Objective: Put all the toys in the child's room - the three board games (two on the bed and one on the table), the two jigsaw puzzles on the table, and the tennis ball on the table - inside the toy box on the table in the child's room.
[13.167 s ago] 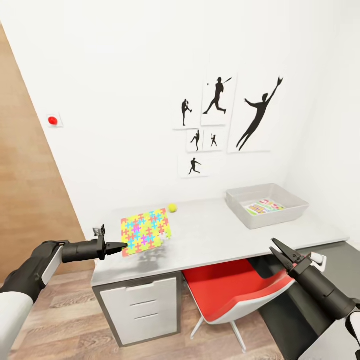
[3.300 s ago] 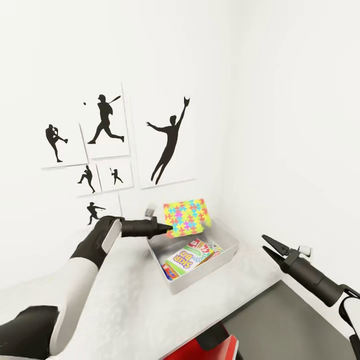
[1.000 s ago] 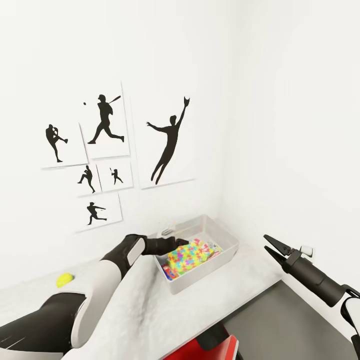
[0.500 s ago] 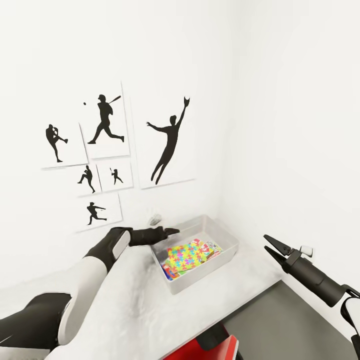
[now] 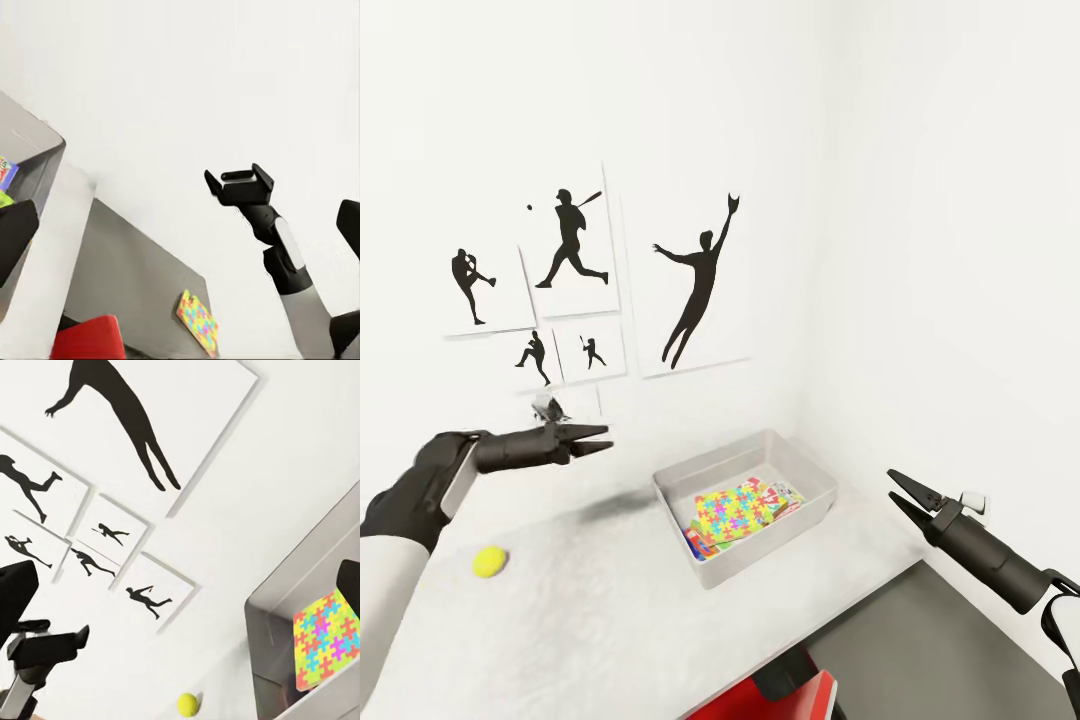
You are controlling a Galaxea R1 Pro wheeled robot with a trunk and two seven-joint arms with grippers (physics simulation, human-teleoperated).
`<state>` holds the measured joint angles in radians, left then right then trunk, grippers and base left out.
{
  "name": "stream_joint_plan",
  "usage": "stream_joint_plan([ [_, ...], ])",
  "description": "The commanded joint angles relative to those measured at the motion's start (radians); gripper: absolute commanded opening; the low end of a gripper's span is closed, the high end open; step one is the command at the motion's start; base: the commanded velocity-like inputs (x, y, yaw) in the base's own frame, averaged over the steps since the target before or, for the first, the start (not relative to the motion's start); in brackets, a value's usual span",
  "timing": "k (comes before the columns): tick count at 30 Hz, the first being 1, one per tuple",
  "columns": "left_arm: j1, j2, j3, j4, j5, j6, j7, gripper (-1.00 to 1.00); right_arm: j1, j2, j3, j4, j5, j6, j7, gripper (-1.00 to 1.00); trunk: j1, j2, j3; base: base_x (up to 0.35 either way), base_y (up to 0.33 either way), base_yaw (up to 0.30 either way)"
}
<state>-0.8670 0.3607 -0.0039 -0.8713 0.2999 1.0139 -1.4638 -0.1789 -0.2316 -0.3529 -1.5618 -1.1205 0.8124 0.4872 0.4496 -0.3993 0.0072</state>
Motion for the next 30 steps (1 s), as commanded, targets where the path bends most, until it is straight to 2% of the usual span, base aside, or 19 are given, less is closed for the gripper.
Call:
stream_joint_plan([
  [1, 0.039, 0.036, 0.001, -0.004, 0.000, 0.005, -0.059, 1.00, -0.001, 0.001, -0.001, 0.000, -0.001, 0.006, 0.002, 1.00, 0.000, -0.001, 0.000, 0.000, 0.000, 0.000],
  [2, 0.077, 0.069, 0.004, -0.007, 0.001, -0.008, -0.096, 1.00, -0.001, 0.001, -0.001, 0.000, -0.001, 0.006, 0.002, 1.00, 0.000, -0.001, 0.000, 0.000, 0.000, 0.000],
  [5, 0.141, 0.119, 0.029, -0.011, 0.005, -0.048, -0.107, 1.00, -0.001, 0.001, -0.001, 0.000, -0.001, 0.005, 0.001, 1.00, 0.000, -0.001, 0.000, 0.000, 0.000, 0.000],
  [6, 0.148, 0.124, 0.039, -0.012, 0.006, -0.053, -0.107, 1.00, -0.001, 0.001, -0.001, 0.000, -0.001, 0.005, 0.001, 1.00, 0.000, -0.001, 0.000, 0.000, 0.000, 0.000],
  [8, 0.166, 0.136, 0.084, -0.012, 0.003, -0.065, -0.107, 1.00, -0.001, 0.002, -0.001, 0.000, -0.001, 0.005, 0.001, 1.00, 0.000, -0.001, 0.000, 0.000, 0.000, 0.000],
  [11, 0.175, 0.142, 0.124, -0.012, 0.002, -0.071, -0.107, 1.00, -0.001, 0.003, -0.001, 0.000, -0.001, 0.004, -0.001, 1.00, 0.000, -0.001, 0.000, -0.012, 0.005, 0.000],
  [14, 0.177, 0.143, 0.134, -0.012, 0.003, -0.073, -0.107, 1.00, -0.001, 0.004, 0.000, 0.000, -0.001, 0.004, -0.003, 1.00, 0.000, -0.001, 0.000, -0.117, 0.069, 0.000],
  [22, 0.178, 0.145, 0.140, -0.012, 0.002, -0.076, -0.107, 1.00, -0.001, 0.006, 0.000, 0.000, -0.001, 0.004, -0.005, 1.00, 0.000, -0.001, 0.000, -0.238, 0.073, 0.011],
  [30, 0.178, 0.146, 0.140, -0.012, 0.002, -0.080, -0.107, 1.00, -0.001, 0.006, 0.000, 0.000, -0.001, 0.003, -0.007, 1.00, 0.000, -0.001, 0.004, -0.138, 0.006, 0.138],
])
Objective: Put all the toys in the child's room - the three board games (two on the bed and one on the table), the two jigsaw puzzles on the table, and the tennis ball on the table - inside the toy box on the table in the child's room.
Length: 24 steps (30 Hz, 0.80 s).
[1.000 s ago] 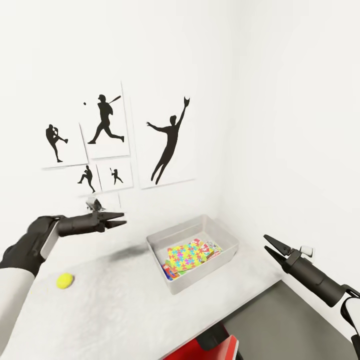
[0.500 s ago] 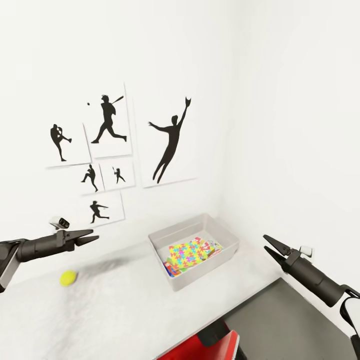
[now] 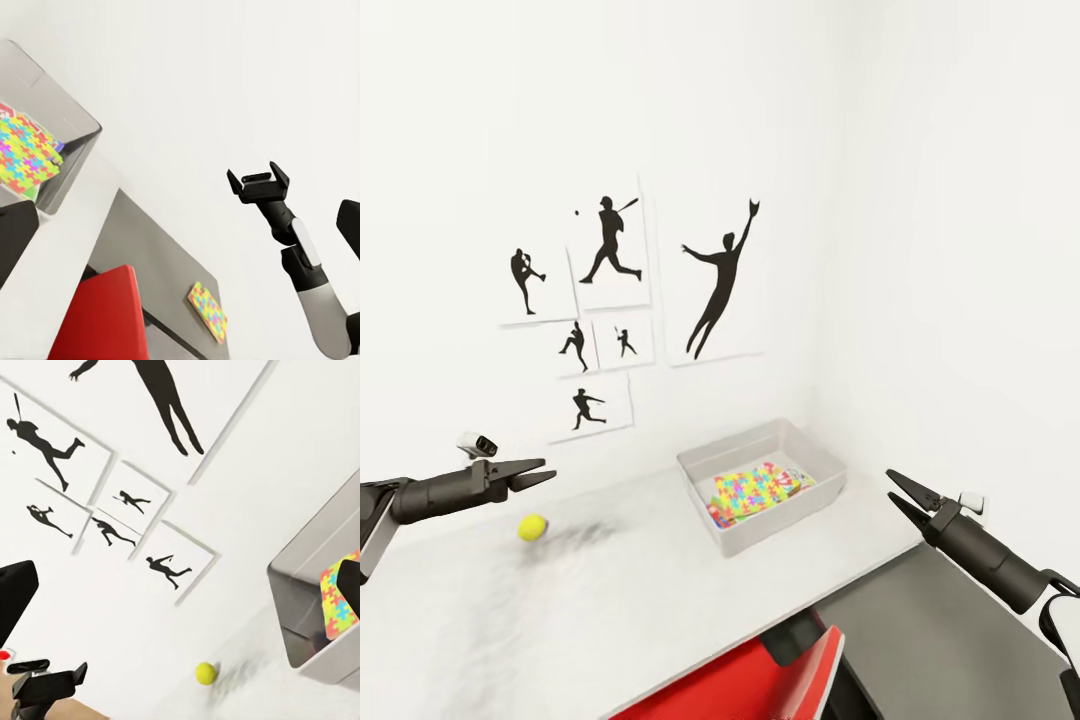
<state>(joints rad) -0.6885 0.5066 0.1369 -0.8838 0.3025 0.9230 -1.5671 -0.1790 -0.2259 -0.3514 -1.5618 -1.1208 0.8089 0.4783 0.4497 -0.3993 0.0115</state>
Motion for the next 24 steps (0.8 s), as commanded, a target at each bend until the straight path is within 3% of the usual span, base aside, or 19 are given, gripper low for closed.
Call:
stream_joint_plan([
  [1, 0.000, 0.001, 0.000, 0.000, 0.000, 0.010, -0.004, 1.00, 0.000, 0.000, -0.001, 0.000, -0.001, 0.006, 0.002, 1.00, 0.000, -0.001, 0.001, -0.028, 0.001, -0.006],
  [17, 0.000, 0.002, 0.001, 0.000, 0.000, 0.008, -0.004, 1.00, 0.000, 0.000, -0.001, 0.002, -0.001, 0.006, 0.002, 1.00, 0.000, -0.001, 0.023, -0.009, 0.000, -0.165],
  [24, 0.000, 0.012, 0.001, 0.000, 0.001, 0.008, -0.004, 1.00, 0.000, 0.000, -0.001, 0.002, -0.001, 0.006, 0.003, 1.00, 0.000, -0.001, 0.033, -0.212, 0.000, -0.207],
])
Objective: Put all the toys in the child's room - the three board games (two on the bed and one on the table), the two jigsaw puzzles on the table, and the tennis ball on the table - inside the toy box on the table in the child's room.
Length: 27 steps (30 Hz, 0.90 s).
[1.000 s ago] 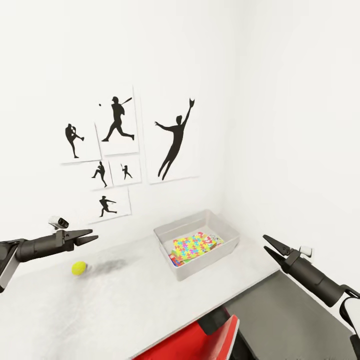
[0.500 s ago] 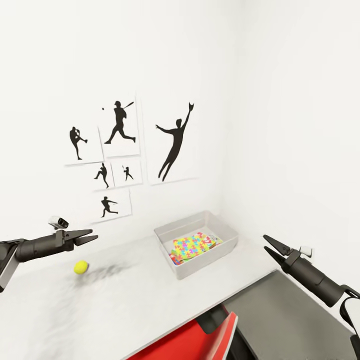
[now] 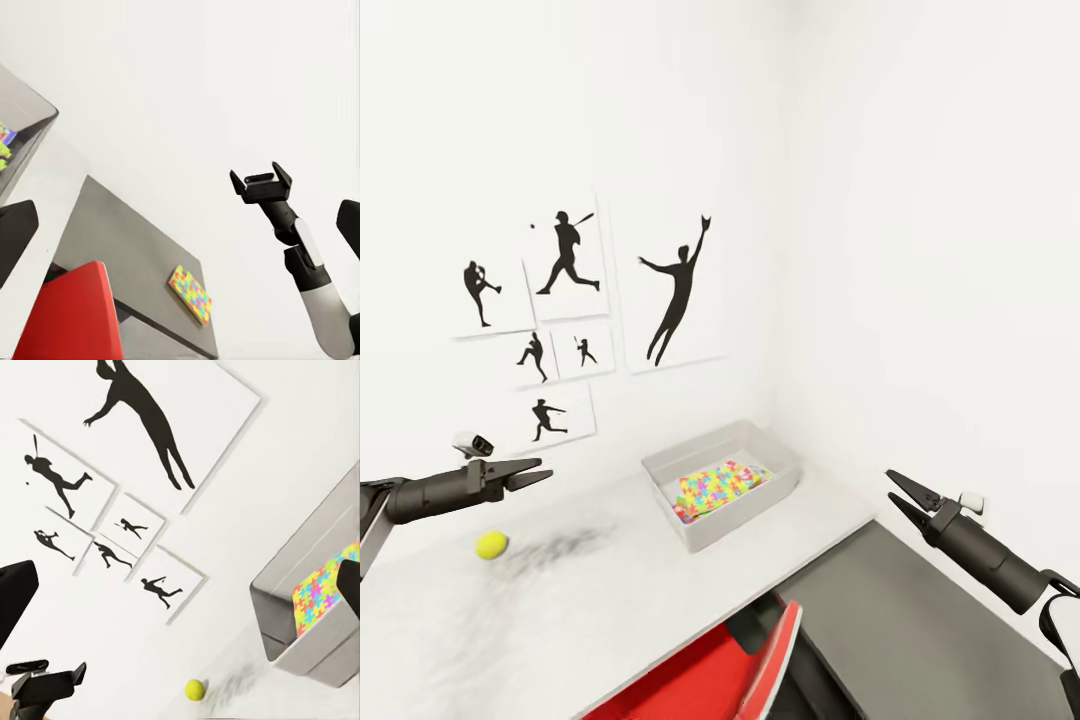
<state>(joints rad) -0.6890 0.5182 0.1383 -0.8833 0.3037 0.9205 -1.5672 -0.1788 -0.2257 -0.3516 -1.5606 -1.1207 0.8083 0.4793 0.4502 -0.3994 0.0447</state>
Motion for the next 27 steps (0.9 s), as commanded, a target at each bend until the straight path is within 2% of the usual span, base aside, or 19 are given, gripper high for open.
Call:
stream_joint_plan([
  [1, 0.000, 0.001, 0.000, 0.000, 0.000, 0.011, -0.004, 1.00, -0.001, 0.000, -0.001, 0.001, -0.001, 0.006, 0.002, 1.00, 0.000, -0.001, 0.001, -0.287, 0.000, -0.207],
  [11, 0.000, 0.002, 0.000, 0.000, 0.000, 0.009, -0.004, 1.00, -0.001, 0.000, -0.001, 0.006, -0.001, 0.006, 0.002, 1.00, 0.000, -0.001, 0.014, -0.169, 0.000, -0.207],
  [27, 0.000, 0.002, 0.001, 0.000, -0.001, 0.009, -0.004, 1.00, -0.001, -0.001, -0.001, 0.007, -0.001, 0.006, 0.002, 1.00, 0.000, -0.001, 0.036, -0.014, 0.000, -0.207],
])
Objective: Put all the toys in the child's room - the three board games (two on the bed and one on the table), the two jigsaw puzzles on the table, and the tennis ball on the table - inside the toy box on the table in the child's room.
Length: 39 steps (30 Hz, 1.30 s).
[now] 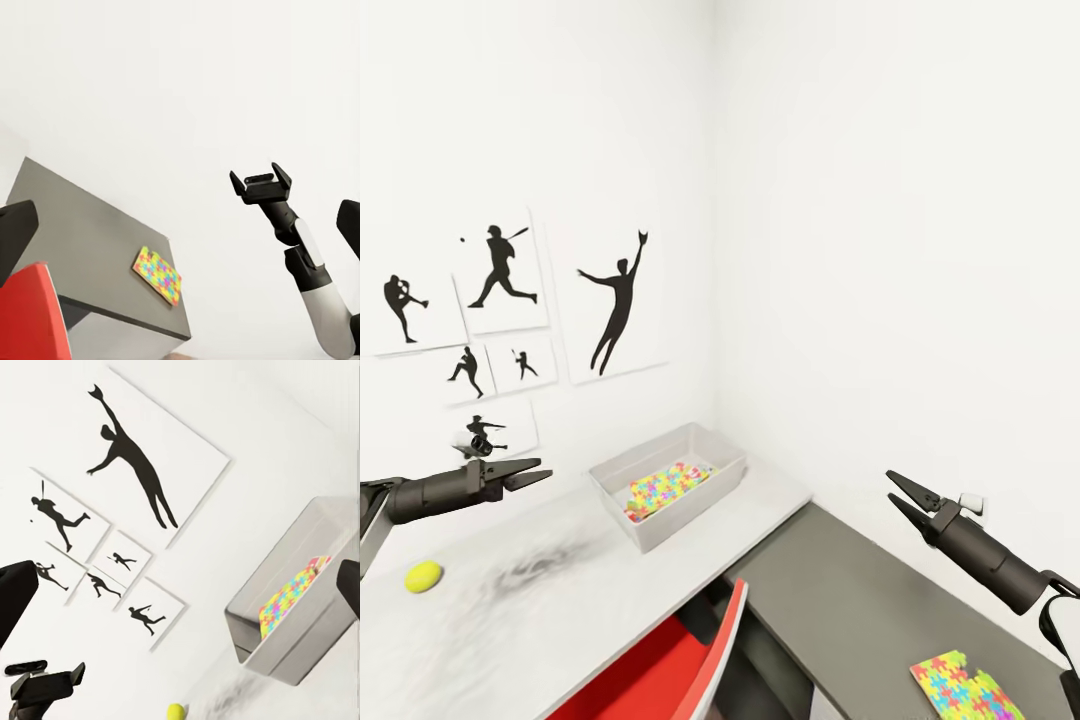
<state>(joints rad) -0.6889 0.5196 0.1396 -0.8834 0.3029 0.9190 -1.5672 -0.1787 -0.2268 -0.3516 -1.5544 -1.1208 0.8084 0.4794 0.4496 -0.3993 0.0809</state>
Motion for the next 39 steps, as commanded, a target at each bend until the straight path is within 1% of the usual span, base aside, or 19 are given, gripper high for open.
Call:
stream_joint_plan([
  [1, 0.000, 0.000, 0.000, 0.000, 0.000, 0.011, -0.004, 1.00, -0.001, 0.000, -0.001, 0.001, -0.001, 0.006, 0.002, 1.00, 0.000, -0.001, 0.001, 0.000, 0.000, -0.207],
  [7, 0.000, 0.001, 0.000, 0.000, -0.001, 0.011, -0.004, 1.00, -0.001, 0.001, -0.001, 0.001, -0.001, 0.006, 0.002, 1.00, 0.000, -0.001, 0.009, -0.064, 0.003, -0.207],
  [14, 0.000, 0.001, 0.000, 0.000, 0.000, 0.011, -0.004, 1.00, -0.001, 0.000, -0.001, 0.001, -0.001, 0.006, 0.002, 1.00, 0.000, -0.001, 0.016, -0.203, 0.059, -0.175],
  [22, 0.000, 0.001, 0.000, 0.000, 0.000, 0.011, -0.004, 1.00, -0.001, 0.002, 0.000, 0.001, 0.001, -0.002, -0.001, 1.00, 0.000, -0.001, 0.017, -0.090, 0.007, -0.024],
  [39, 0.000, 0.001, 0.000, 0.001, 0.000, 0.011, -0.004, 1.00, -0.001, 0.001, -0.001, 0.001, 0.000, -0.017, 0.001, 1.00, 0.000, -0.001, 0.018, -0.005, 0.000, -0.001],
])
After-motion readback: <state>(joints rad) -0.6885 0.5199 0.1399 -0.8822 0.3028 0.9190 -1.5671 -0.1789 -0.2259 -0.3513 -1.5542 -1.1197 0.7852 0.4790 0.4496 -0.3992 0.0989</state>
